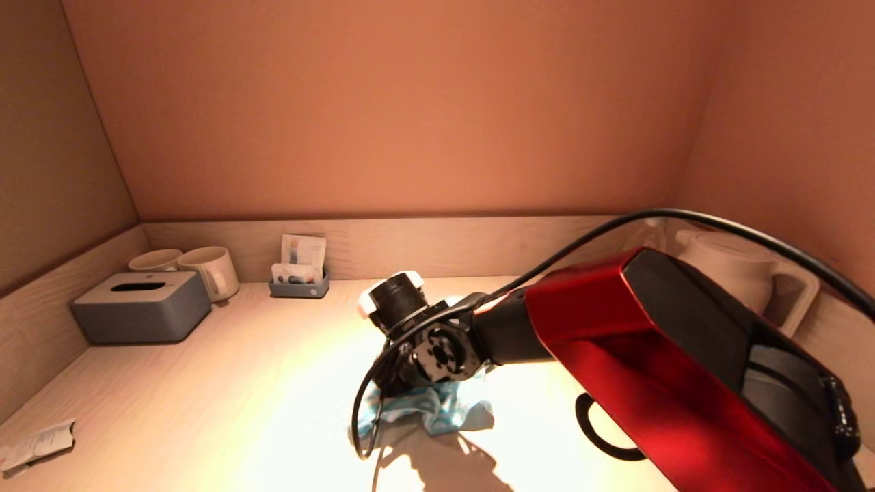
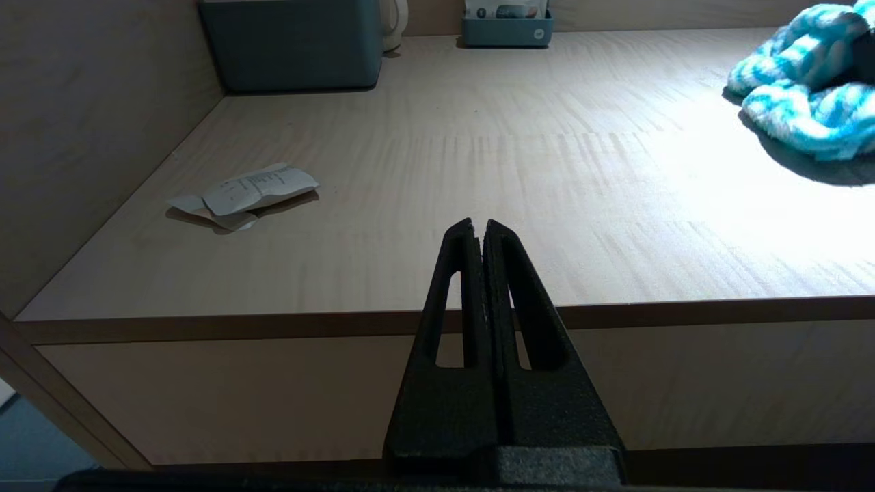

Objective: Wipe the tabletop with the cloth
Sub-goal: Sweep the stains on the table

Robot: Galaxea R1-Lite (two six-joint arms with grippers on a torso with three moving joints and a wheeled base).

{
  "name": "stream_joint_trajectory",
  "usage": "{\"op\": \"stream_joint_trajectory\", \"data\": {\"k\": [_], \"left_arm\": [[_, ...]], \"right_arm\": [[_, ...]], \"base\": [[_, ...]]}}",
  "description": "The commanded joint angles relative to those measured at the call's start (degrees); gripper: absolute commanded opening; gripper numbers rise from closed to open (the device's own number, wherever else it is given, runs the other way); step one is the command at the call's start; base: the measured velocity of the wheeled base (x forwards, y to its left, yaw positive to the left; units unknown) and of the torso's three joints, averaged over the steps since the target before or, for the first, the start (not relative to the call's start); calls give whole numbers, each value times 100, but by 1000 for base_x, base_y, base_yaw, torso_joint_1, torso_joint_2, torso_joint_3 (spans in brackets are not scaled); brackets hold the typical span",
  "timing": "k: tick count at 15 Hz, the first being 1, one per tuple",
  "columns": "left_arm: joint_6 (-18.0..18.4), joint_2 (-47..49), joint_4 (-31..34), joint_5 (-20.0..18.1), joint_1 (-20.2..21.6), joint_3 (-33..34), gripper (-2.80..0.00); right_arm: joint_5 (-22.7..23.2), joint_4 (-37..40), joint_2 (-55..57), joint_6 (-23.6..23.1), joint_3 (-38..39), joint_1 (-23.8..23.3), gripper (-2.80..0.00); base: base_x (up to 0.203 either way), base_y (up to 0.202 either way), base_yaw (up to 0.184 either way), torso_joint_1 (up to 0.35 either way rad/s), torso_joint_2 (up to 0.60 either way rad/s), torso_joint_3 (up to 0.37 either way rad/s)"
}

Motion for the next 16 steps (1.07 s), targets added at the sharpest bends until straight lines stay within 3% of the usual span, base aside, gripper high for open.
{"op": "stream_joint_trajectory", "data": {"k": [1,7,11,13,16], "left_arm": [[1,-2,0,0,2,0,-280],[1,-2,0,0,2,0,-280],[1,-2,0,0,2,0,-280],[1,-2,0,0,2,0,-280],[1,-2,0,0,2,0,-280]], "right_arm": [[-160,153,183,79,-23,-342,-280],[-184,157,-984,216,1208,-664,-280],[-177,100,-1571,224,2197,220,-280],[-176,88,-1518,224,2108,605,-280],[-349,94,-1280,200,1547,664,-280]], "base": [[0,0,0,0,0,0],[0,0,0,0,0,0],[0,0,0,0,0,0],[0,0,0,0,0,0],[0,0,0,0,0,0]]}}
